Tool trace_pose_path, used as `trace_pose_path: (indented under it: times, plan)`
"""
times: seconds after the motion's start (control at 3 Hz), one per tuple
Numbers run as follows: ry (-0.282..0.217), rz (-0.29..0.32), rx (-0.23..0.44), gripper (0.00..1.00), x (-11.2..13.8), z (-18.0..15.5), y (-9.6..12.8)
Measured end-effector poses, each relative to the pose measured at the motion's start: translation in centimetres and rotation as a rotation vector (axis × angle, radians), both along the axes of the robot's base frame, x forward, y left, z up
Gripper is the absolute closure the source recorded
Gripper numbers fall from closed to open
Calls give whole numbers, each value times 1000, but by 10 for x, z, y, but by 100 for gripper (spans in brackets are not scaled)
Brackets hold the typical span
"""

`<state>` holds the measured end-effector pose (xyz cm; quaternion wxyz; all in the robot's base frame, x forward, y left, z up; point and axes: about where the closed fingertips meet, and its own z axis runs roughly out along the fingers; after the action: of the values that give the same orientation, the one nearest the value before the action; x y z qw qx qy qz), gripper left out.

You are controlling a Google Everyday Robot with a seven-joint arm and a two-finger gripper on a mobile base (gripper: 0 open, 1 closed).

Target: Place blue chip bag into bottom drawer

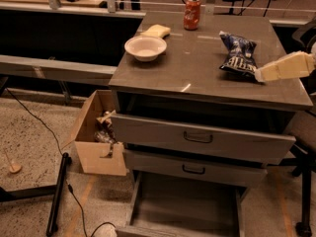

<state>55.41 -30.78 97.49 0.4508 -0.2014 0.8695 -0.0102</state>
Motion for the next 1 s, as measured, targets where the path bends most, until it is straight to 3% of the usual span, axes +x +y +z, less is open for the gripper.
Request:
trace_pose_path:
  times: [0.33, 0.67, 1.0]
  plan:
    - [-37, 5, 35, 0, 21, -6, 13]
    - [-109, 28, 118, 0, 69, -17, 38]
    - [-148, 56, 180, 0, 105, -28, 59]
